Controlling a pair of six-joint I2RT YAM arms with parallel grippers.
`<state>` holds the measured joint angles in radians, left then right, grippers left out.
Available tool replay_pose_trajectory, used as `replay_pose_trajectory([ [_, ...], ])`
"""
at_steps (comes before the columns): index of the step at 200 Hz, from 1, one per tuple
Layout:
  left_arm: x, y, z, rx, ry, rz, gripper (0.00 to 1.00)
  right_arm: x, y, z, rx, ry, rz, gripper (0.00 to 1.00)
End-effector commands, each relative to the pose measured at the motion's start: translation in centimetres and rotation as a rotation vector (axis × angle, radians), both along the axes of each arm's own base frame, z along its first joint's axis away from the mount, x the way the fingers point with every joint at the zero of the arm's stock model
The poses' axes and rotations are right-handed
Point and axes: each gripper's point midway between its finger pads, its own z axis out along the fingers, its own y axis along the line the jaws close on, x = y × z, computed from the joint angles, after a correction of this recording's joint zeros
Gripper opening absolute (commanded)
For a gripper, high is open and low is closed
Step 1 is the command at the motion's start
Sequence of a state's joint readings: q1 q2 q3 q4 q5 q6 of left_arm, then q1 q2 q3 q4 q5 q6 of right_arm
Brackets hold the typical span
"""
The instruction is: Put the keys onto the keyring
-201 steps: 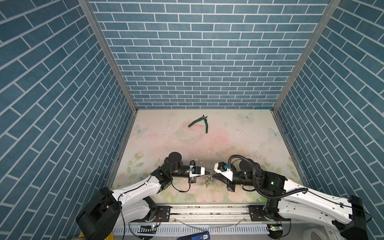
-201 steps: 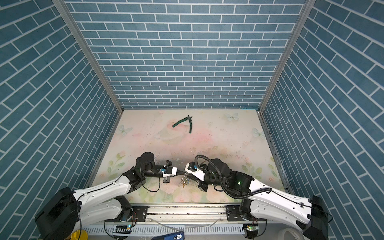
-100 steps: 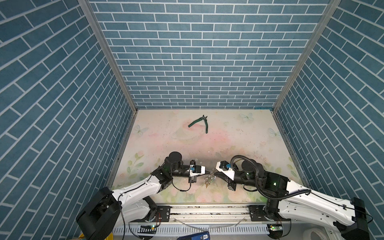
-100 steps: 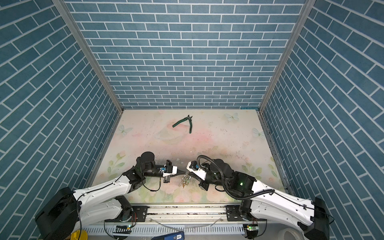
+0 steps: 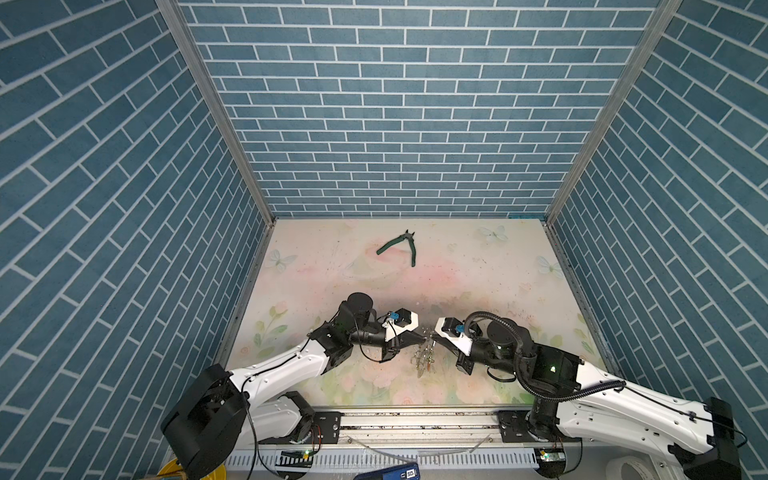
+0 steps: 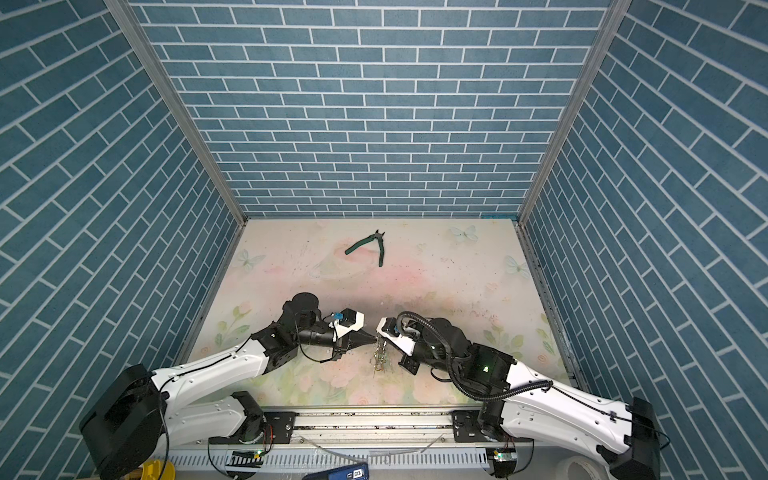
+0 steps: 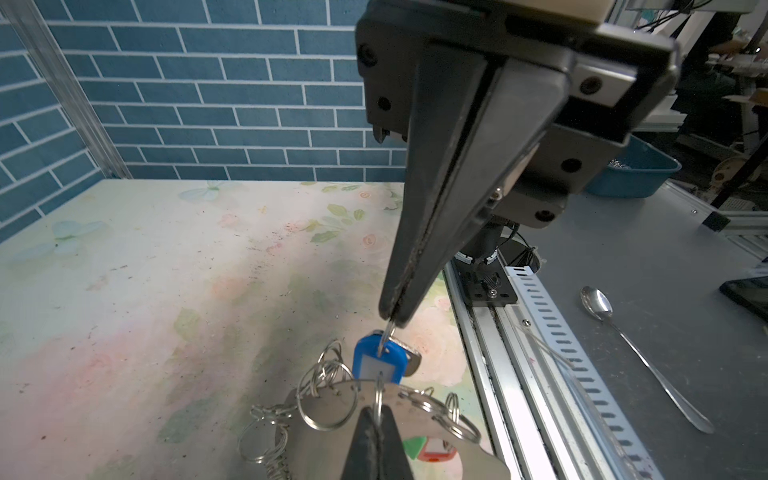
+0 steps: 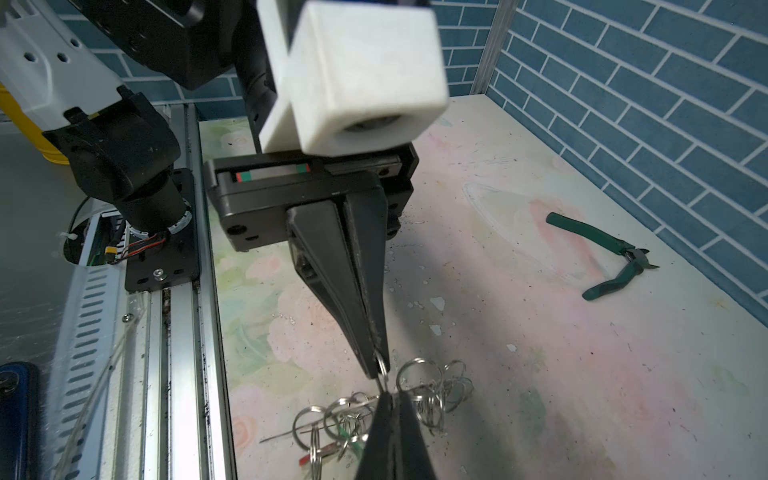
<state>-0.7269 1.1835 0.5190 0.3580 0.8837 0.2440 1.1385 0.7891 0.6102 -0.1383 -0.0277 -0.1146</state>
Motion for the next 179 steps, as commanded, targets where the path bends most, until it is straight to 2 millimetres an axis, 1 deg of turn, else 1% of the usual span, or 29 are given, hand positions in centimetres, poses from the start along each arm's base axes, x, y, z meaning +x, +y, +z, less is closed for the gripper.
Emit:
replay_pose_trajectory([
  [1, 0.6, -0.1, -0.7, 0.061, 0.114, 0.042, 0.0, 0.5, 0.3, 0.6, 0.01, -0.069, 0.001, 0.0],
  [33, 0.8, -0.3, -1.1, 0.089, 0.155, 0.044, 0.0, 0.6, 0.3, 0.3, 0.012, -0.077, -0.005, 0.0],
  [56, 0.7, -0.1, -1.0, 0.082, 0.152, 0.044, 0.0, 1.4, -0.2, -0.5, -0.014, -0.098, -0.049, 0.0],
  [76, 0.8, 0.0, -0.9, 0.083, 0.156, 0.051, 0.0, 1.9, -0.6, -0.4, -0.008, -0.119, -0.08, 0.0],
  [107, 1.2, -0.2, -0.7, 0.079, 0.177, 0.057, 0.0, 1.3, 0.1, -1.0, -0.014, -0.089, -0.036, 0.0],
  [125, 1.5, -0.2, -0.7, 0.084, 0.201, 0.063, 0.0, 0.8, 0.4, -1.0, 0.002, -0.075, -0.011, 0.0],
  [155, 2.0, -0.2, -1.0, 0.103, 0.232, 0.079, 0.0, 0.7, 0.3, -0.9, 0.013, -0.075, -0.008, 0.0],
  [179, 2.2, -0.2, -1.0, 0.102, 0.241, 0.085, 0.0, 0.7, 0.3, -1.2, 0.004, -0.07, -0.008, 0.0],
])
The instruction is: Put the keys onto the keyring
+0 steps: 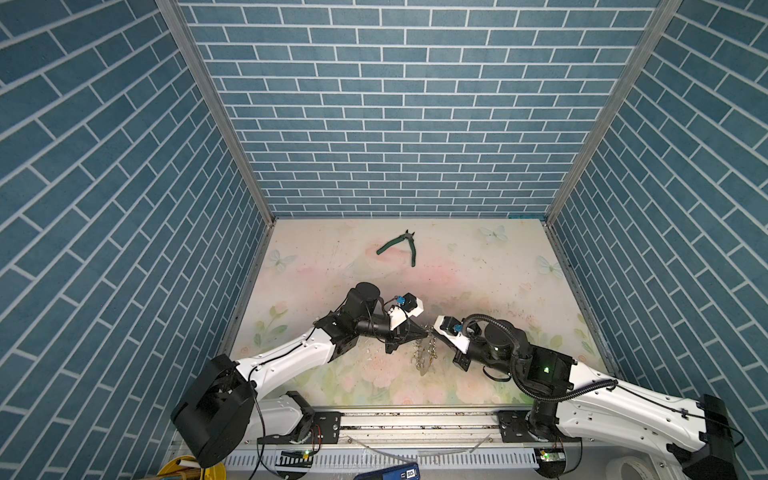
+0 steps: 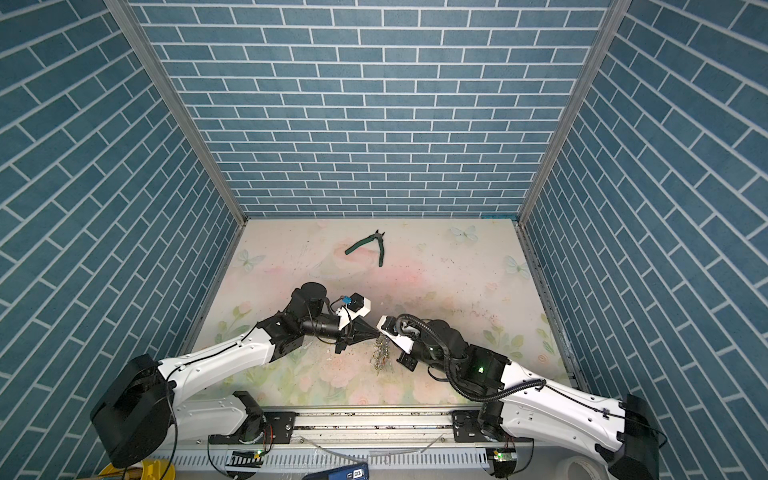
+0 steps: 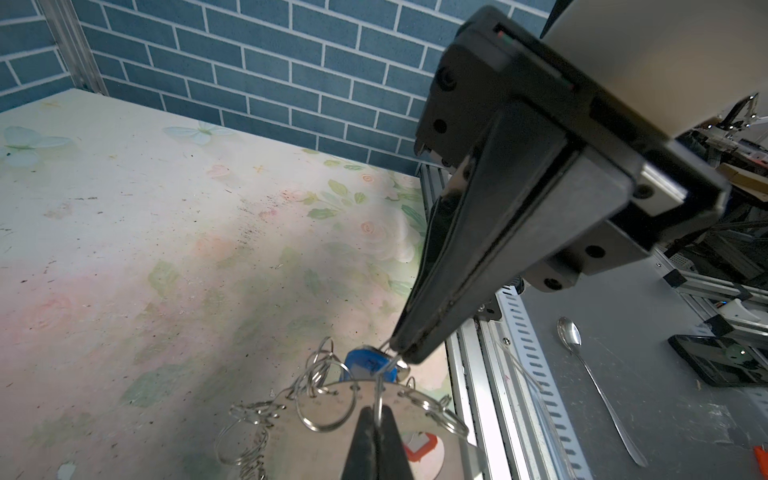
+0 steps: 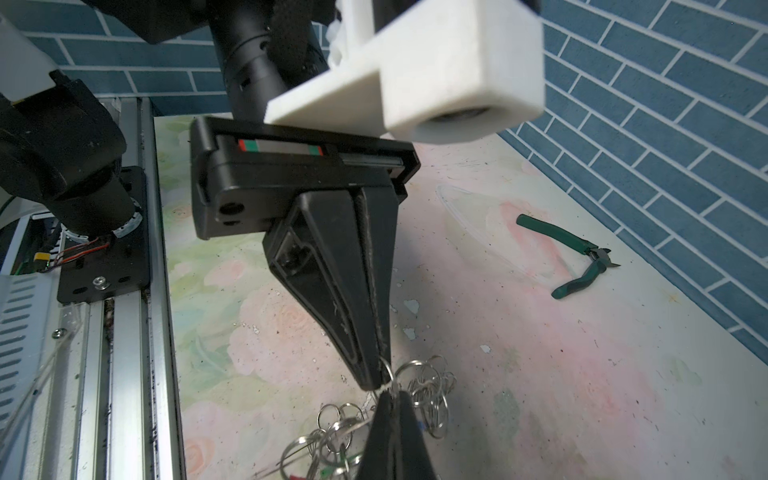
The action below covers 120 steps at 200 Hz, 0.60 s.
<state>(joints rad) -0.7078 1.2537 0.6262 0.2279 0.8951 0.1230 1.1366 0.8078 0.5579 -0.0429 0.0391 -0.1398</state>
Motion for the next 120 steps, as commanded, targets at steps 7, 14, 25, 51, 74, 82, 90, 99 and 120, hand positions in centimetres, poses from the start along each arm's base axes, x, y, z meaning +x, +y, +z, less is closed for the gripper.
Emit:
replay_pose_trajectory([
  [7, 0.8, 0.3, -1.0, 0.043, 0.053, 0.04, 0.0, -0.7, 0.2, -0.5, -0.001, -0.013, 0.047, 0.0],
  [14, 0.9, 0.3, -0.9, 0.042, 0.053, 0.04, 0.0, -0.7, 0.3, -0.5, -0.001, -0.013, 0.046, 0.0],
  [25, 0.9, 0.3, -0.8, 0.04, 0.054, 0.042, 0.0, -0.7, 0.3, -0.6, -0.004, -0.009, 0.046, 0.0],
  [51, 1.1, 0.3, -0.9, 0.042, 0.061, 0.052, 0.0, -0.8, 0.3, -1.0, -0.014, -0.002, 0.053, 0.0],
  [74, 1.4, 0.3, -0.9, 0.044, 0.068, 0.062, 0.0, -1.0, 0.5, -1.5, -0.03, 0.012, 0.064, 0.0],
  [82, 1.6, 0.3, -1.0, 0.045, 0.071, 0.066, 0.0, -1.1, 0.5, -1.6, -0.032, 0.016, 0.068, 0.0],
  [90, 1.6, 0.2, -0.9, 0.045, 0.072, 0.066, 0.0, -1.0, 0.5, -1.6, -0.036, 0.018, 0.067, 0.0],
  [99, 1.7, 0.2, -0.9, 0.045, 0.072, 0.07, 0.0, -1.1, 0.6, -1.8, -0.043, 0.019, 0.07, 0.0],
  [120, 1.8, 0.3, -0.8, 0.046, 0.074, 0.074, 0.0, -1.1, 0.7, -2.1, -0.055, 0.023, 0.075, 0.0],
])
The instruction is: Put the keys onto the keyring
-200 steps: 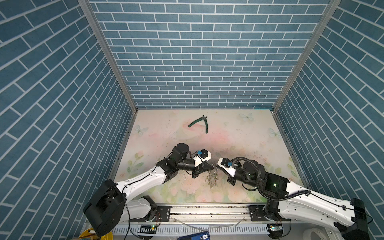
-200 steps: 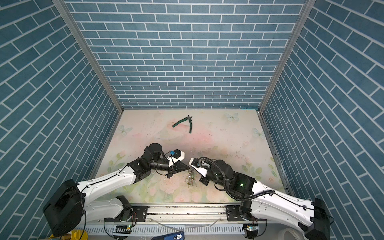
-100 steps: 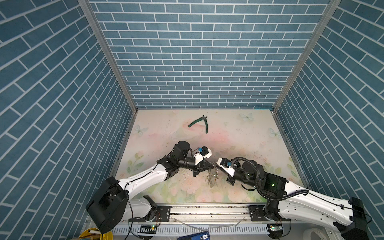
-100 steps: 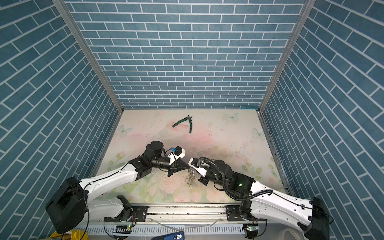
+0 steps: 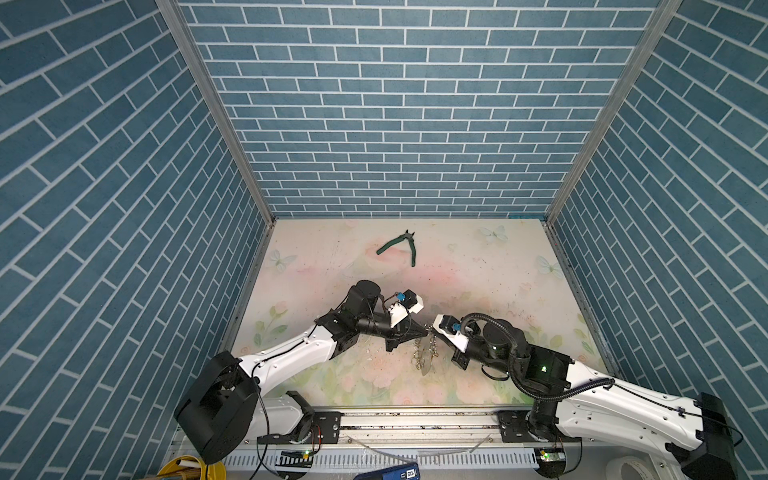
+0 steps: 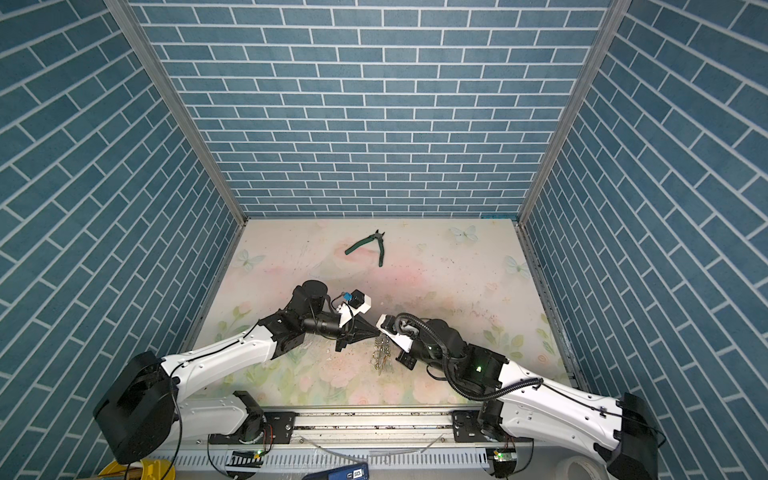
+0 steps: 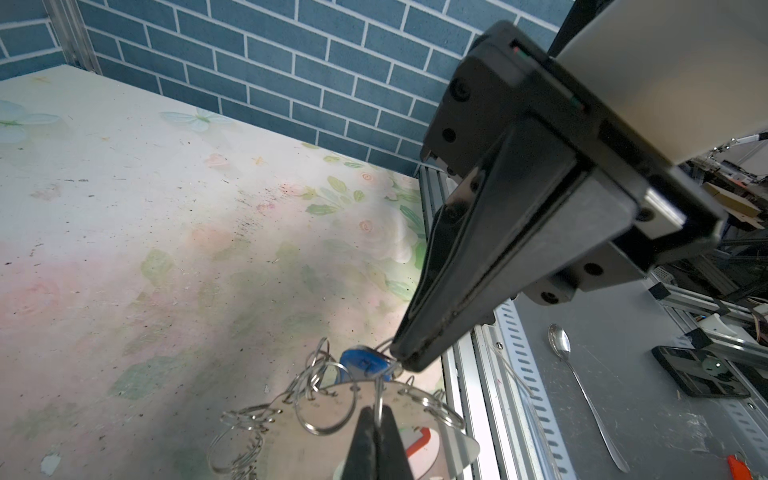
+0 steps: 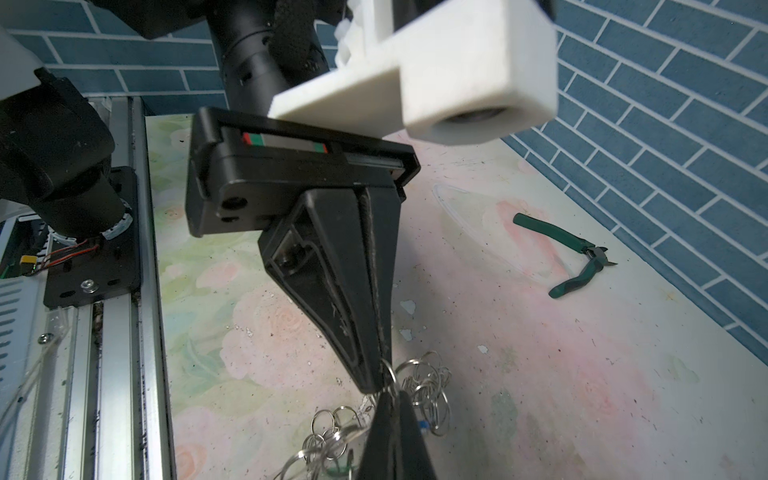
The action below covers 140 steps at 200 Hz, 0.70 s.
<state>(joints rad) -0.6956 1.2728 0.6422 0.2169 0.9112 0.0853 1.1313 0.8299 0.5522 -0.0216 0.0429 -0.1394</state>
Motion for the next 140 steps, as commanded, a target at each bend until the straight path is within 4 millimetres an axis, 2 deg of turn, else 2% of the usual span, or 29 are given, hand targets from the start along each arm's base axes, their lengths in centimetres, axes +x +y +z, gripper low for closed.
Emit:
replay_pose_trajectory([
  [1, 1.4, 0.3, -0.8, 0.043, 0.023, 0.064, 0.0, -1.5, 0.5, -1.6, -0.048, 0.021, 0.084, 0.0],
  [100, 2.3, 0.1, -0.6, 0.054, 0.021, 0.083, 0.0, -1.6, 0.7, -2.8, -0.104, 0.038, 0.093, 0.0],
  [140, 3.0, 0.4, -1.6, 0.081, 0.05, 0.116, 0.0, -2.3, 1.0, -3.3, -0.12, 0.053, 0.125, 0.0],
])
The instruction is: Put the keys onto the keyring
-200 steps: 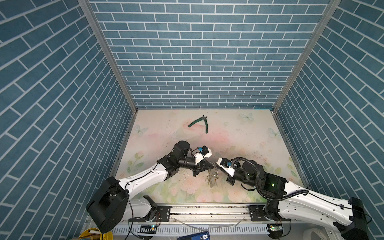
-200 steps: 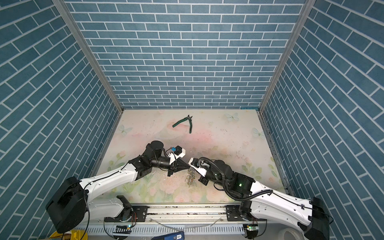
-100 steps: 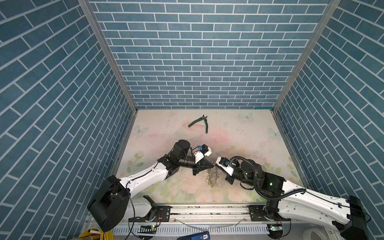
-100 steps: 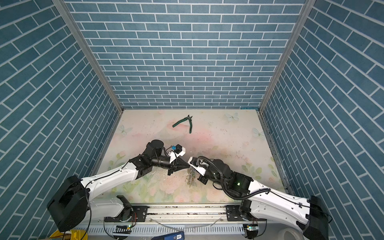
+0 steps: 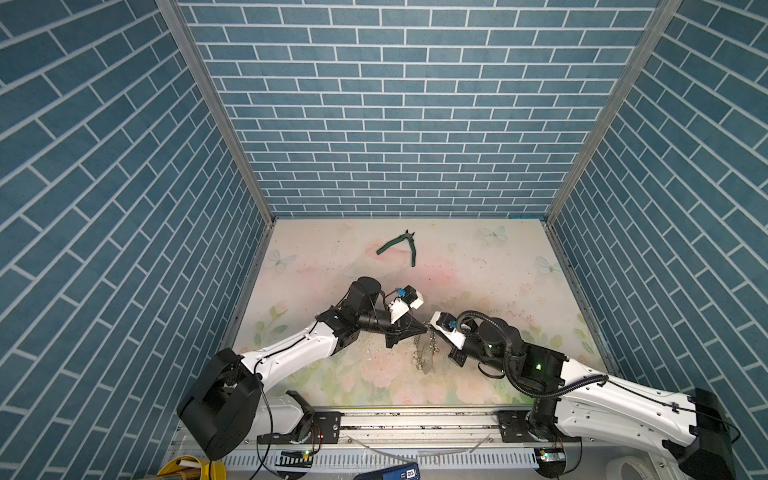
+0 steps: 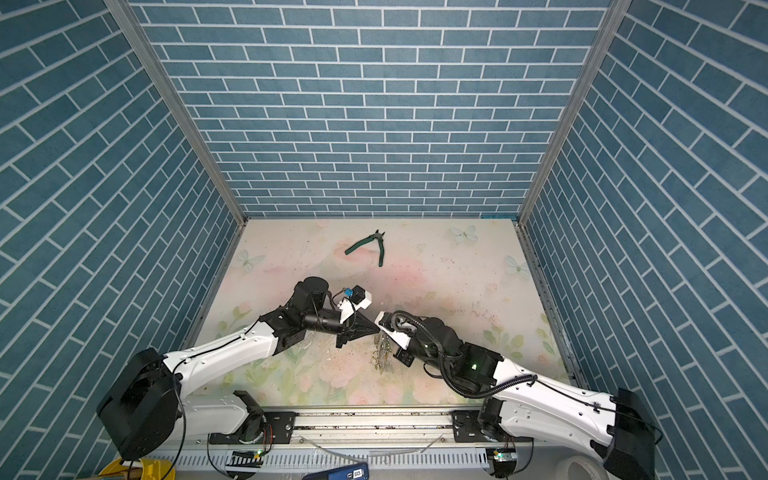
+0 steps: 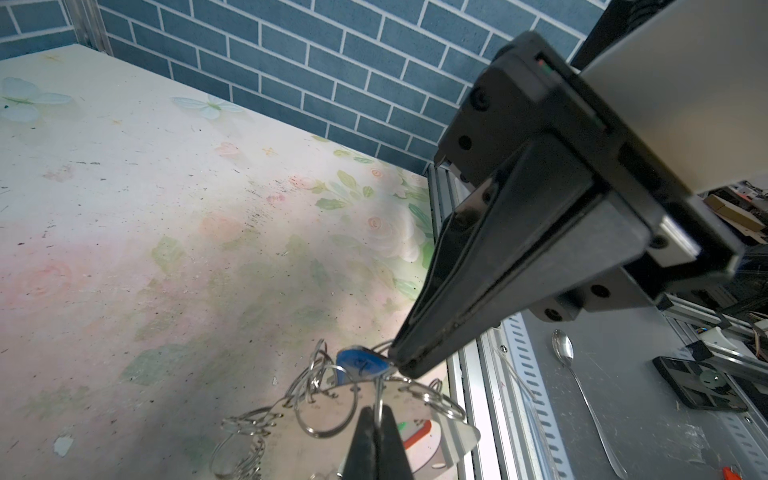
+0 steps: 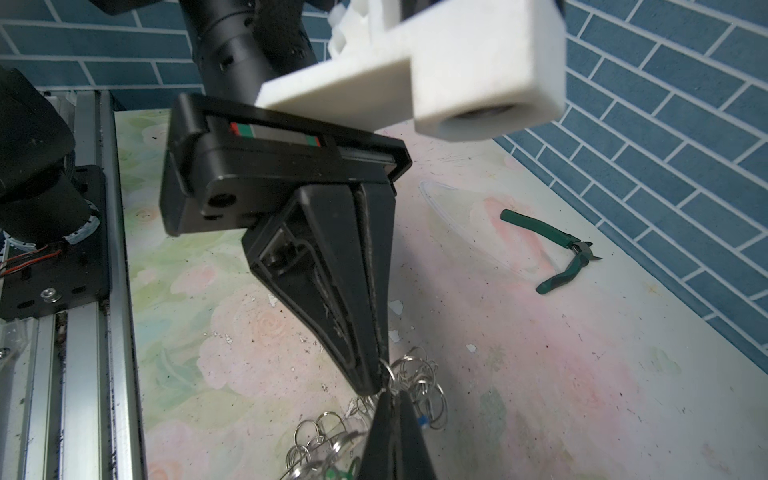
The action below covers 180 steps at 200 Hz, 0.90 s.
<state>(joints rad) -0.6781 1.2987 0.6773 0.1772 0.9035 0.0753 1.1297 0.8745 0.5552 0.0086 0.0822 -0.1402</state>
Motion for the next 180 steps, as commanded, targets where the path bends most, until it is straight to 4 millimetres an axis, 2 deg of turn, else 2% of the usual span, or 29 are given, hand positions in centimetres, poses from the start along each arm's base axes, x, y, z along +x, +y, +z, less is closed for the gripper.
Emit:
replay_pose_trajectory([
  [1, 2.0, 0.4, -1.4, 0.061, 0.019, 0.088, 0.0, -3.2, 0.7, -2.8, -0.103, 0.066, 0.161, 0.0],
  [37, 2.0, 0.3, -0.9, 0.045, 0.002, 0.084, 0.0, -2.8, 0.9, -4.1, -0.173, 0.063, 0.145, 0.0],
  [40, 2.3, 0.1, -0.1, 0.03, -0.014, 0.081, 0.0, -2.7, 0.9, -4.3, -0.18, 0.063, 0.143, 0.0],
  [52, 2.1, -0.1, 0.3, 0.022, -0.017, 0.065, 0.0, -2.5, 1.1, -4.3, -0.185, 0.053, 0.134, 0.0],
  [80, 1.9, -0.1, 0.3, 0.02, -0.021, 0.052, 0.0, -2.1, 1.2, -4.1, -0.195, 0.033, 0.123, 0.0],
  [123, 1.6, -0.2, 0.3, 0.026, -0.045, 0.042, 0.0, -1.9, 1.1, -5.3, -0.262, 0.035, 0.103, 0.0],
  [162, 0.8, -0.8, 0.9, -0.008, -0.075, 0.006, 0.0, -1.5, 1.8, -4.1, -0.188, 0.048, 0.07, 0.0],
  [180, 0.9, -0.7, 0.5, 0.012, -0.066, 0.018, 0.0, -0.8, 1.2, -2.8, -0.123, 0.037, 0.016, 0.0],
])
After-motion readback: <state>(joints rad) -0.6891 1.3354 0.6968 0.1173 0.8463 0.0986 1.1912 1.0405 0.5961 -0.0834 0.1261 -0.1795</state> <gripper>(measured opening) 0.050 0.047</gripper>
